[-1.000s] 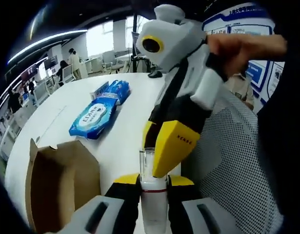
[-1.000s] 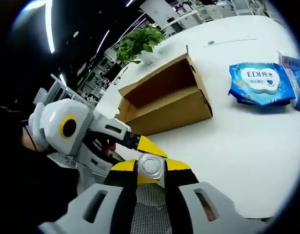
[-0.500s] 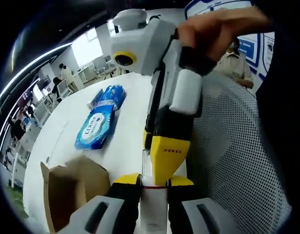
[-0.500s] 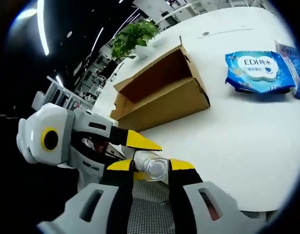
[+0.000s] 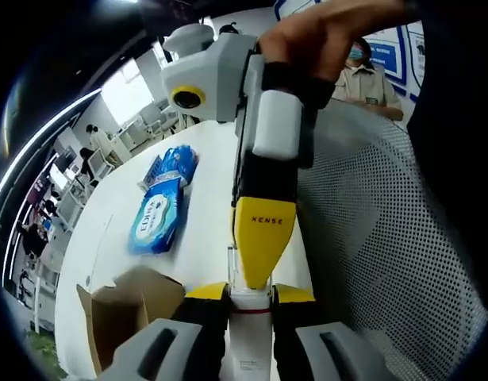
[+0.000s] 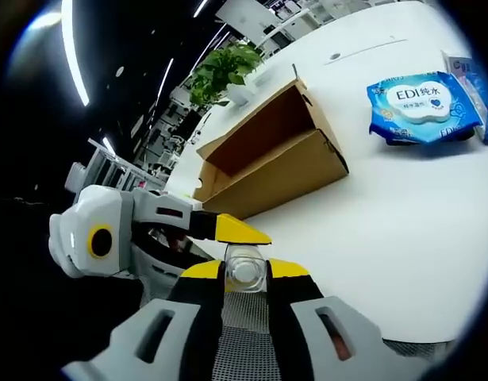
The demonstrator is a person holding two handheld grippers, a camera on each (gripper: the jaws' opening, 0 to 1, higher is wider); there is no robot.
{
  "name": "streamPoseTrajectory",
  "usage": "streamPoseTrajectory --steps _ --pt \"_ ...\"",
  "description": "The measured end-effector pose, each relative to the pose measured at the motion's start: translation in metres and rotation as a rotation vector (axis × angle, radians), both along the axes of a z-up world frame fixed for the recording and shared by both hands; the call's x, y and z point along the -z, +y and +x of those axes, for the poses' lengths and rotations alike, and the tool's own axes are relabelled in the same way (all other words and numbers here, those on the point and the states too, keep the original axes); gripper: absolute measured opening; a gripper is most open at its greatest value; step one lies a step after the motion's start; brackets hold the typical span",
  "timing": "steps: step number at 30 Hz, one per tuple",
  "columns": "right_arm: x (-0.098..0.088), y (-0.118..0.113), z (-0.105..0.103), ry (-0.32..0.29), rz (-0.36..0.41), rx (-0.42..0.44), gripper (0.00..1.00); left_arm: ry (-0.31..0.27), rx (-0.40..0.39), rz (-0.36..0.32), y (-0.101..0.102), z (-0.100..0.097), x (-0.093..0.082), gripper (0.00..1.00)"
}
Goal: Operate the shoe box by opening the lid, removing the specified soft item, and placing it in the target area until the item is outside and the box remains undamaged.
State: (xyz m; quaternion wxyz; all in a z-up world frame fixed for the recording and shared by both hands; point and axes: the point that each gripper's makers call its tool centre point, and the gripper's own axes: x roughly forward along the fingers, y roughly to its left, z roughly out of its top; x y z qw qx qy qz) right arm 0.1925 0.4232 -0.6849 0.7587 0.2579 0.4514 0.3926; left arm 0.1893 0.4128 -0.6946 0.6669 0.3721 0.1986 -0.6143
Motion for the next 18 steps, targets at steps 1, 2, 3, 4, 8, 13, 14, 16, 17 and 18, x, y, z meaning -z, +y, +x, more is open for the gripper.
streamPoseTrajectory --steps 1,2,3,4,8,13,14,16,17,18 --pt "0.000 0.001 0.000 0.003 0.008 0.002 0.20 0.000 -0.003 -0.005 -0.001 0.001 -0.002 0.21" --pt "-0.001 0.002 -0.001 0.009 0.021 0.004 0.21 -0.007 0.000 -0.006 -0.001 0.002 -0.004 0.21" --pt "0.000 0.003 -0.002 0.010 0.023 0.001 0.21 -0.011 0.004 -0.009 -0.002 0.003 -0.004 0.21" --pt "0.000 0.004 -0.003 0.003 0.024 -0.007 0.22 -0.009 0.007 -0.009 -0.003 0.003 -0.005 0.21" --pt "-0.001 0.005 0.000 0.001 0.043 -0.002 0.23 -0.010 0.028 -0.017 -0.007 -0.002 -0.007 0.21" --pt "-0.002 0.006 -0.001 0.024 0.046 0.004 0.20 -0.029 0.048 0.002 -0.011 -0.003 -0.003 0.21" --pt "-0.002 0.005 -0.001 0.022 0.042 0.003 0.20 -0.025 0.047 0.003 -0.011 -0.002 -0.002 0.21" --pt "-0.003 0.003 0.001 0.027 0.051 0.033 0.19 -0.021 0.040 0.001 -0.012 -0.002 -0.001 0.21" --pt "-0.004 0.003 0.001 0.026 0.053 0.036 0.19 -0.022 0.036 -0.001 -0.012 -0.002 -0.002 0.21" --pt "-0.004 0.003 0.002 0.018 0.051 0.044 0.19 -0.016 0.033 -0.004 -0.013 -0.001 -0.002 0.21"
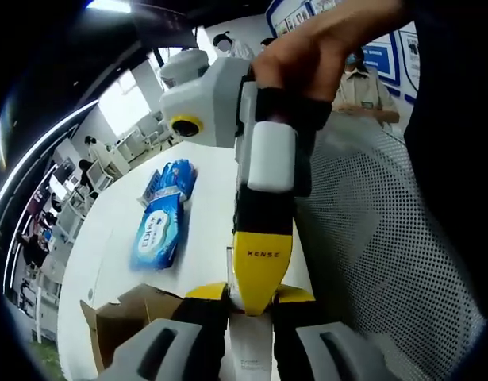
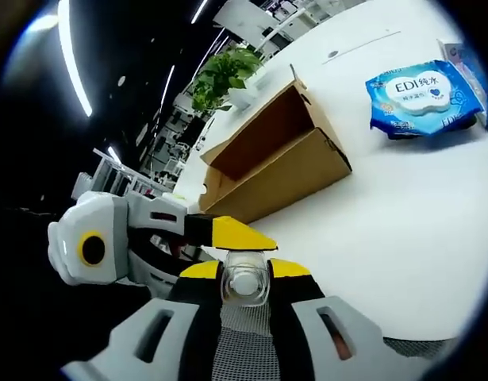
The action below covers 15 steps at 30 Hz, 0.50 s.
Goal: Operate the shoe box by opening the lid, removing the specified soft item, and placing it in the target area until the item is outside and the box remains undamaged.
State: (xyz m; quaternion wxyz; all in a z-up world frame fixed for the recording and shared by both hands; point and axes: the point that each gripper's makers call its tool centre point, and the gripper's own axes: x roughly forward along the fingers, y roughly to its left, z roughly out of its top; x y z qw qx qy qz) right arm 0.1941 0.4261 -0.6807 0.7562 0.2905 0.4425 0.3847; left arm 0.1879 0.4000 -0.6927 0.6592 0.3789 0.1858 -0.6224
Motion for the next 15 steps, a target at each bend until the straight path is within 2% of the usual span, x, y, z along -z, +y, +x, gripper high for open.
streamPoseTrajectory --steps 4,6,8,13,15 --pt "0.002 0.000 0.003 -0.031 -0.034 0.027 0.19 0.020 -0.021 -0.006 -0.001 0.003 0.004 0.22" --pt "0.005 -0.002 0.005 -0.096 -0.099 0.007 0.19 0.030 -0.038 -0.004 0.002 0.005 0.006 0.22" --pt "0.007 -0.004 0.003 -0.123 -0.143 -0.009 0.19 0.052 -0.059 -0.009 0.005 0.006 0.008 0.24" --pt "0.004 -0.008 0.005 -0.161 -0.162 0.006 0.19 0.100 -0.126 -0.034 0.014 0.010 0.009 0.25" --pt "0.004 -0.012 0.006 -0.194 -0.192 0.008 0.19 0.116 -0.159 -0.049 0.018 0.013 0.008 0.25"
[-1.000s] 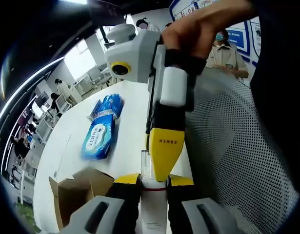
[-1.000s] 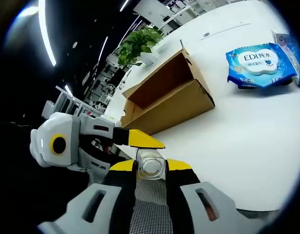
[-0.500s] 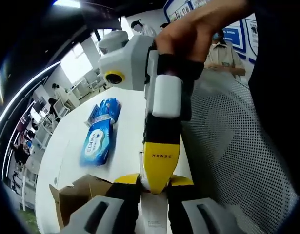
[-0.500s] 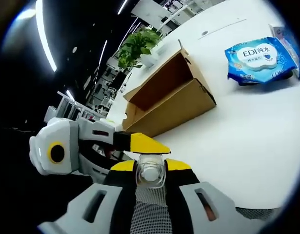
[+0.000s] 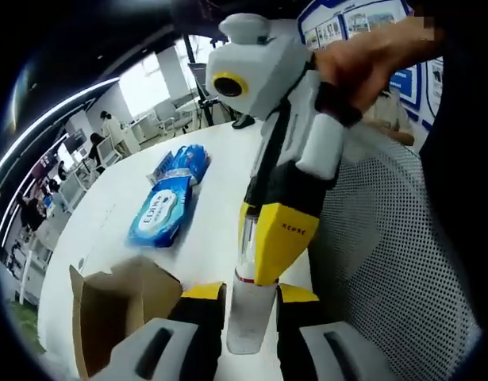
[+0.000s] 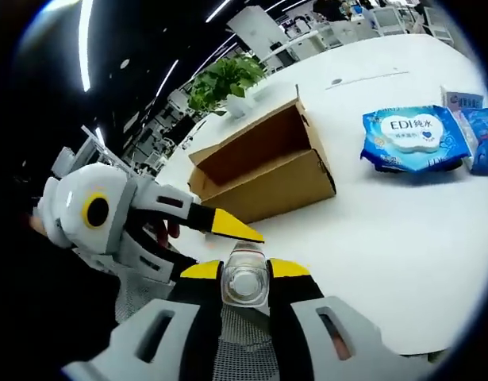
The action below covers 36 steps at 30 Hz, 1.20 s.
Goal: Operate the shoe box by opening the lid, removing the specified soft item, and placing it in the target area until the item is outside and the box remains undamaged.
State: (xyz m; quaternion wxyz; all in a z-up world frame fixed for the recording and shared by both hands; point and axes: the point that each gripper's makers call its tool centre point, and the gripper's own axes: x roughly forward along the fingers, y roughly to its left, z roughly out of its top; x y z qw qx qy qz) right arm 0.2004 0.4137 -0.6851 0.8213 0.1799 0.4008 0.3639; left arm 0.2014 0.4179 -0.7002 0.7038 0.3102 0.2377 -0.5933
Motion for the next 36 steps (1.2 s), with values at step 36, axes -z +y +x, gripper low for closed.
streamPoseTrajectory --steps 36 --pt "0.005 -0.074 0.002 -0.201 -0.334 -0.103 0.19 0.207 -0.718 -0.291 0.066 0.014 0.000 0.30"
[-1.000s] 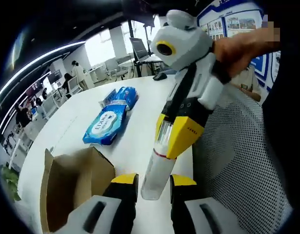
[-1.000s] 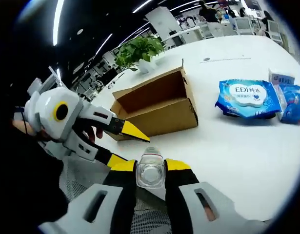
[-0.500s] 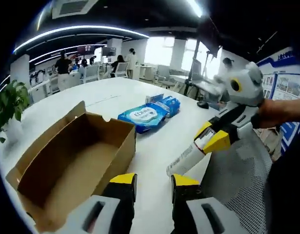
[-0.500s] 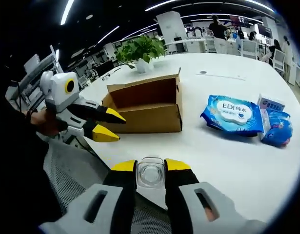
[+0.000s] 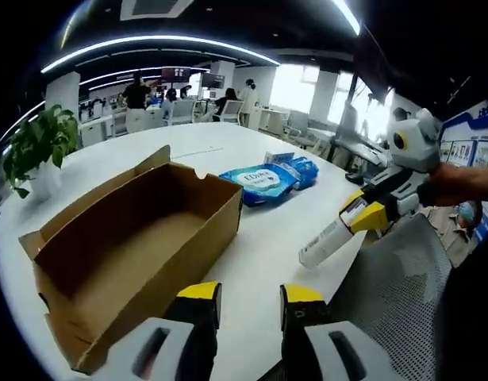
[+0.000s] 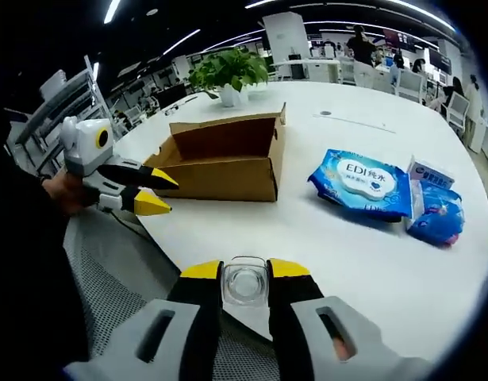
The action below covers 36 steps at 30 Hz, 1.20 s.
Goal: Operate the shoe box by opening the lid, removing the specified soft item, and placing it in the target area until the item is outside and the box remains undamaged.
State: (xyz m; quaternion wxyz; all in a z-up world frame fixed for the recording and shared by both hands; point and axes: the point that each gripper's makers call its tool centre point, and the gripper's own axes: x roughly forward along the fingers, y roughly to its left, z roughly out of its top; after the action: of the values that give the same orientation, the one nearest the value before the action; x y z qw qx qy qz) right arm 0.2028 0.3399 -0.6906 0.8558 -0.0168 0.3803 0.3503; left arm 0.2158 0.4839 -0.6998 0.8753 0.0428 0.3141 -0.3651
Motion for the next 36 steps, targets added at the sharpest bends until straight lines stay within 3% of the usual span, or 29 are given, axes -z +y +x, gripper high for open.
streamPoseTrajectory --steps 7,15,24,36 --pt "-0.009 -0.018 0.023 -0.025 -0.087 -0.058 0.19 -0.007 -0.037 -0.012 0.006 0.005 -0.003 0.31" --pt "-0.036 -0.040 0.073 -0.084 -0.158 -0.111 0.19 -0.018 -0.100 -0.025 0.015 0.012 -0.005 0.32" --pt "-0.060 -0.050 0.122 -0.134 -0.234 -0.188 0.19 -0.038 -0.138 -0.012 0.022 0.017 -0.006 0.32" --pt "-0.069 -0.061 0.187 -0.172 -0.402 -0.350 0.19 -0.045 -0.190 -0.019 0.031 0.022 -0.008 0.32"
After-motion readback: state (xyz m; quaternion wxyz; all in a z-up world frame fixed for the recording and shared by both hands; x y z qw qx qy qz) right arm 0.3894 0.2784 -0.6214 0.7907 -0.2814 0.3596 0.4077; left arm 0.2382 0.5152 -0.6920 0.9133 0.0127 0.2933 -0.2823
